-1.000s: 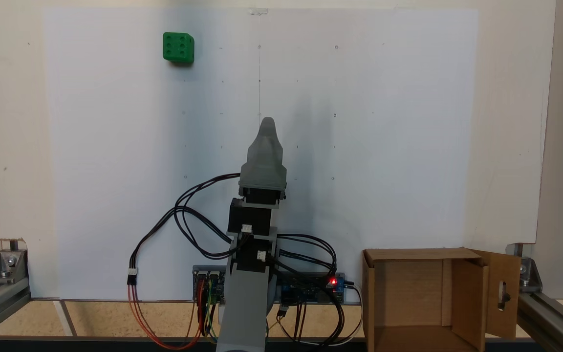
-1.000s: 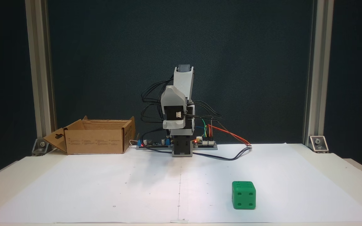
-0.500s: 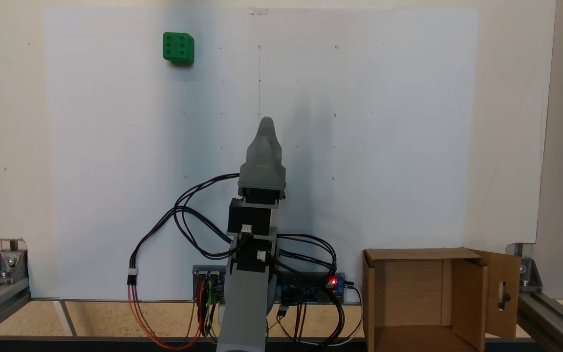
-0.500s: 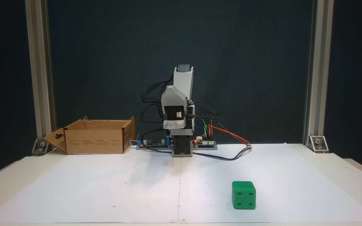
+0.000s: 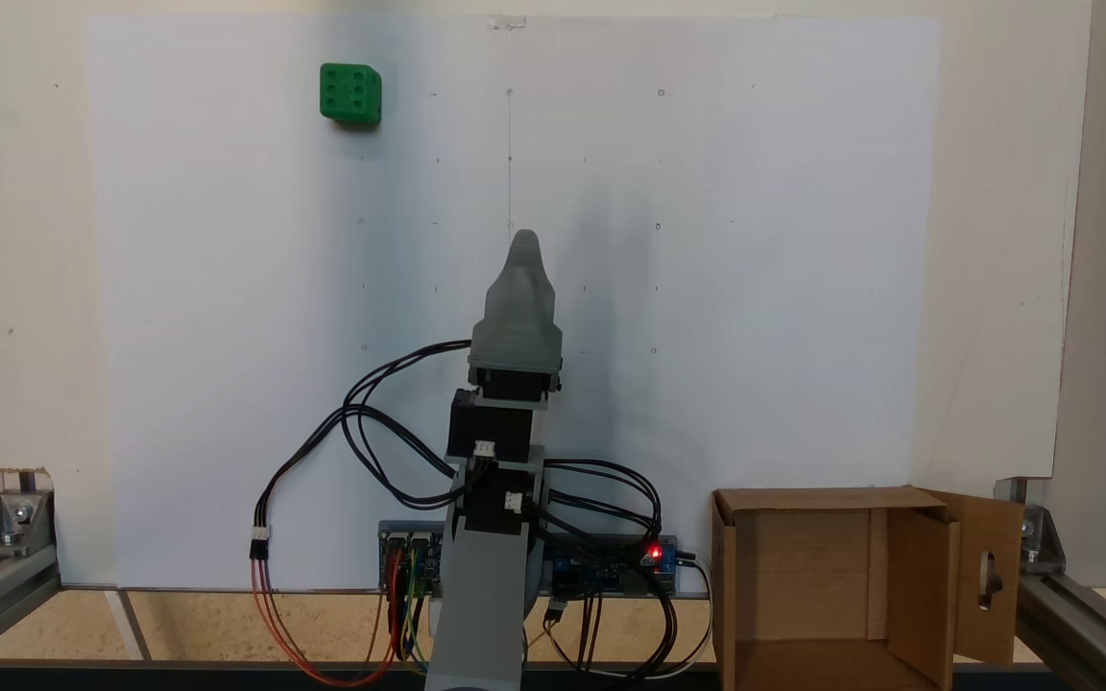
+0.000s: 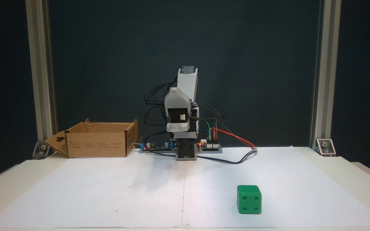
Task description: Grasp a green dice and put it in the bin.
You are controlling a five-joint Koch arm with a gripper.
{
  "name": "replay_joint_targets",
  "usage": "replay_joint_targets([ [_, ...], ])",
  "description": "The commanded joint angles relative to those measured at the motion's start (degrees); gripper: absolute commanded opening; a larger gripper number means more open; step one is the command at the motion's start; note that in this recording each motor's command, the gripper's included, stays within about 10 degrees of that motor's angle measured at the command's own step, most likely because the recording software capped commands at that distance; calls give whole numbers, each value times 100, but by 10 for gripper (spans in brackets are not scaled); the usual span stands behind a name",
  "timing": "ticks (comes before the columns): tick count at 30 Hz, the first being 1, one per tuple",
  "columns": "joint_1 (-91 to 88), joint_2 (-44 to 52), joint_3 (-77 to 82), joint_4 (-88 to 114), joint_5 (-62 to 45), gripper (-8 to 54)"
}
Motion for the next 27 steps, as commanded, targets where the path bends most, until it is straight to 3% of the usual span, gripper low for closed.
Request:
replay_joint_targets([
  [1, 9, 615, 299, -158, 35, 439],
  [10, 9, 615, 185, -105, -114, 422],
  [27, -220, 615, -3287, 6405, -88, 424],
])
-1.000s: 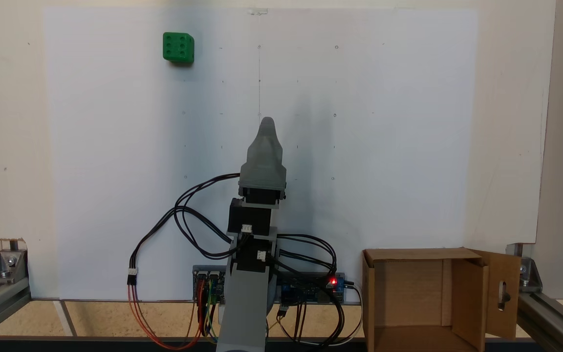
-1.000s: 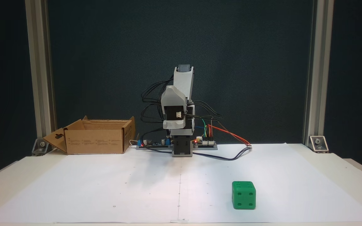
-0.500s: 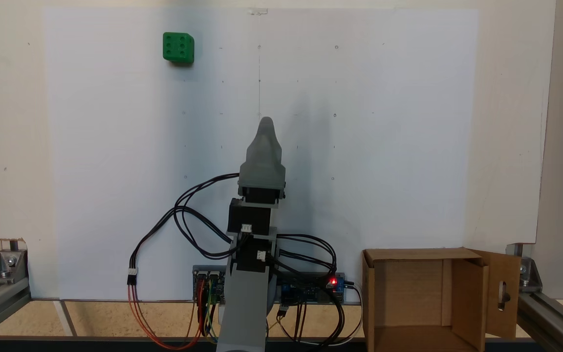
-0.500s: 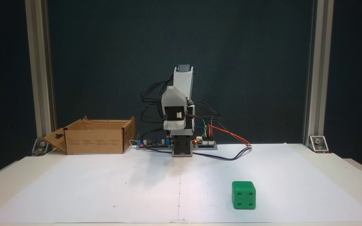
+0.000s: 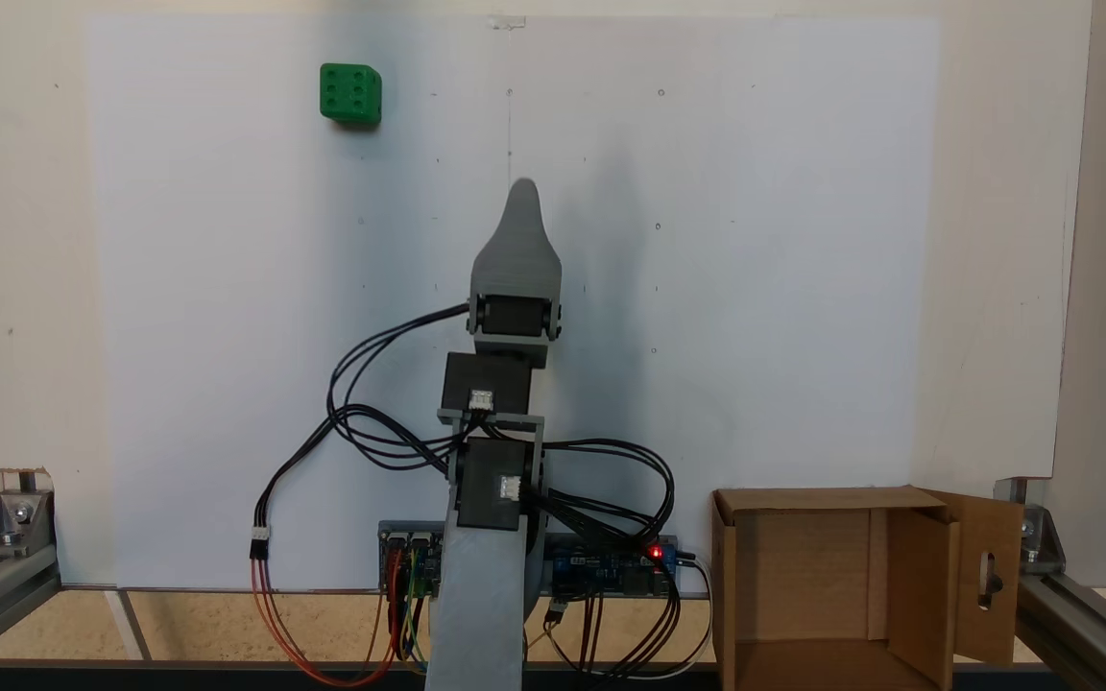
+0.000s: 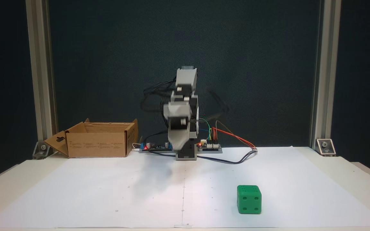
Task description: Grasp a green dice and put it in the bin.
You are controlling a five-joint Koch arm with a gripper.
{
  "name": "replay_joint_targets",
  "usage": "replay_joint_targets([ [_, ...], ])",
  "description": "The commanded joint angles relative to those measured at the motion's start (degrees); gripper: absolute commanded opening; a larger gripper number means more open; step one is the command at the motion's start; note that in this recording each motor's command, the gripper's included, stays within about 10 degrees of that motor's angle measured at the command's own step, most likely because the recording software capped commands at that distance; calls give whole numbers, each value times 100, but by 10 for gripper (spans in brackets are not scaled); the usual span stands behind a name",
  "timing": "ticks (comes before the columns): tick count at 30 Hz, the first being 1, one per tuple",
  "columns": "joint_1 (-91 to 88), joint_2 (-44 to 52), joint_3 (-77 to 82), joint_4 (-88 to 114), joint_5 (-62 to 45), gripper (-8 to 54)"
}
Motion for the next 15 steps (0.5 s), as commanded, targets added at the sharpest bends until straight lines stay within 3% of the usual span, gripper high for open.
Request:
replay_joint_targets([
  [1, -141, 606, -580, 912, -79, 424],
  [15, -545, -158, -3234, 6001, 606, 424],
])
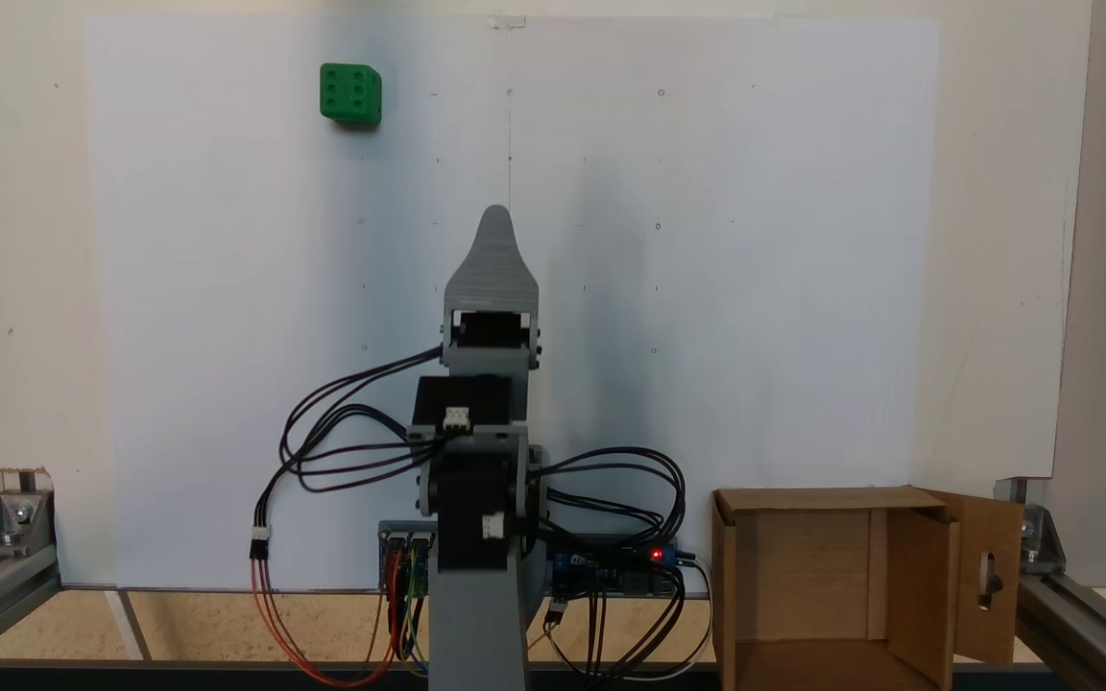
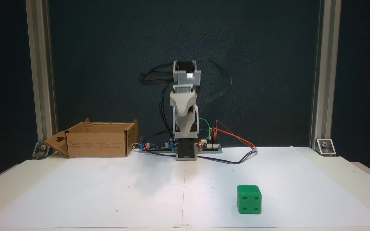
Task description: Grasp a green dice and put it in the bin.
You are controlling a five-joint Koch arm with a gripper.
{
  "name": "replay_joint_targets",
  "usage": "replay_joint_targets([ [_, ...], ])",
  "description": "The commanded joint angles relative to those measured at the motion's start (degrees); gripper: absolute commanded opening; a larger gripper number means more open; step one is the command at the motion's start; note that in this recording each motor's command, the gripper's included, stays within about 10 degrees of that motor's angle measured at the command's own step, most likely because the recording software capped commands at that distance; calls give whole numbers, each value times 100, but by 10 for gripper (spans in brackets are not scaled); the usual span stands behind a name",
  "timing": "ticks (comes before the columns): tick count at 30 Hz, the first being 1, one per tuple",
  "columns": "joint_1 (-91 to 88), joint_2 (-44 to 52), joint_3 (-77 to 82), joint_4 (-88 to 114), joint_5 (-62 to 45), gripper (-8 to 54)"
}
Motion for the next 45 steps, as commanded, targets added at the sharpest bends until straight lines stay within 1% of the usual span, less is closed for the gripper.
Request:
replay_joint_targets([
  [1, -141, -167, -712, 895, 369, 424],
  [6, -334, -1099, -2109, 2470, 527, 424],
  [13, -800, -2417, -3981, 3234, 677, 425],
  [20, -1257, -3270, -5537, 3727, 993, 425],
  [26, -1564, -4298, -7189, 4192, 1222, 425],
  [29, -1688, -4702, -7611, 4192, 1345, 425],
  [38, -2021, -5194, -7796, 4201, 2461, 427],
  [42, -2127, -5449, -8253, 4201, 3006, 427],
  [45, -2285, -5739, -8754, 4192, 3129, 426],
])
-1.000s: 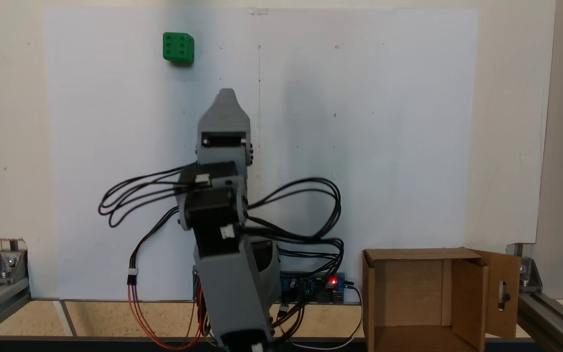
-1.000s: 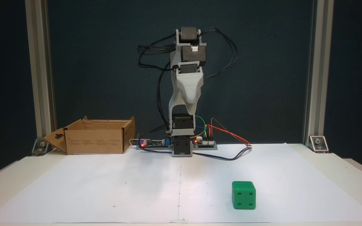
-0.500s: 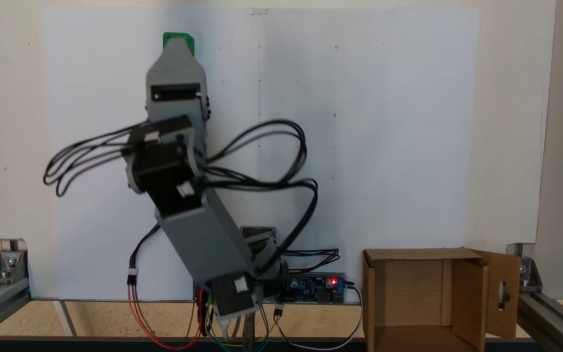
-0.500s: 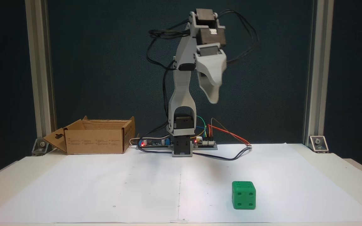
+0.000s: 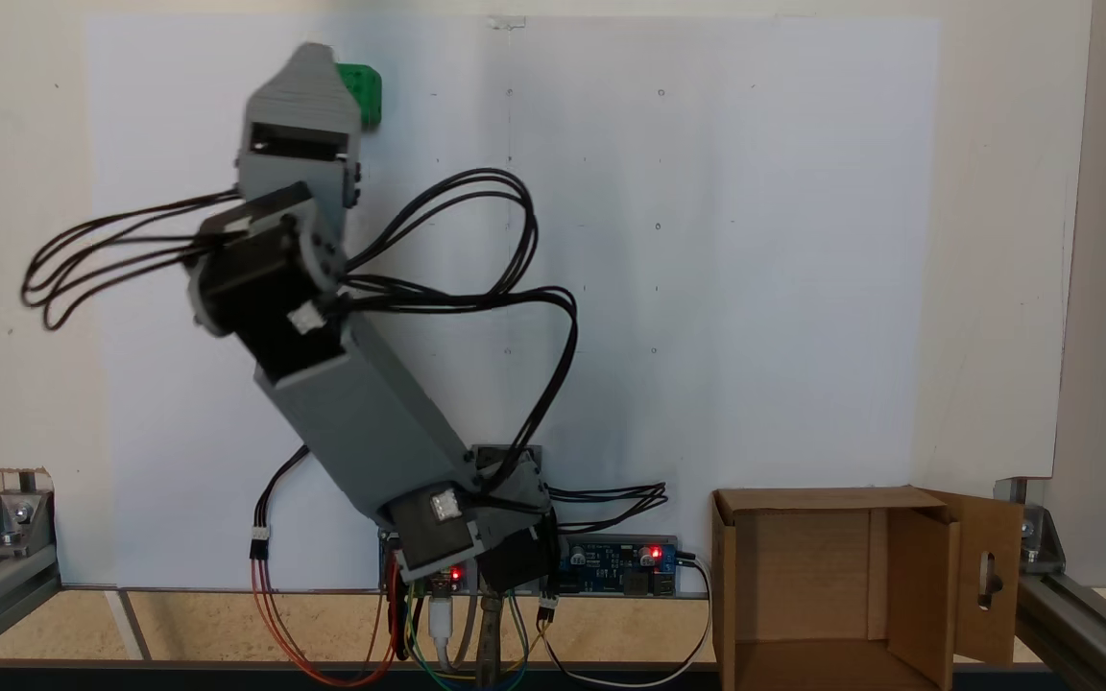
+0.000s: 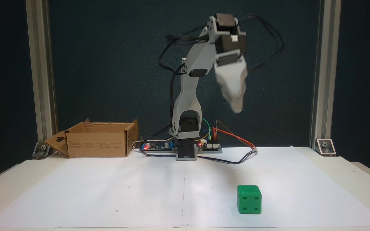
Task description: Grasp a green dice and put it in the bin.
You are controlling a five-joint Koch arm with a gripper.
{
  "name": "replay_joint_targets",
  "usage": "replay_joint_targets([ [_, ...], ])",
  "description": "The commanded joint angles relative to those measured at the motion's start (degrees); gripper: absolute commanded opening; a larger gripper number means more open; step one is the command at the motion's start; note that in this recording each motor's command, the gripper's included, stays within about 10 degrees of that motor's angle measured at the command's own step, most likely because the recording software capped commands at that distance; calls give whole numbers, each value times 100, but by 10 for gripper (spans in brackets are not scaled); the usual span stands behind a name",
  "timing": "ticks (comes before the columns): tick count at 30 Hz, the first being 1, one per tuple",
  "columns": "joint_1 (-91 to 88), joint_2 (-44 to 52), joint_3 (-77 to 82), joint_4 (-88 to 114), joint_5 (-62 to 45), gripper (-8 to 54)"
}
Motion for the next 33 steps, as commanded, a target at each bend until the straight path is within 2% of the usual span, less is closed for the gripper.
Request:
replay_joint_targets([
  [1, -123, -132, -501, 132, 457, 427],
  [20, -272, -1389, -756, 413, 483, 437],
  [33, -44, -1564, -773, 316, 448, 436],
])
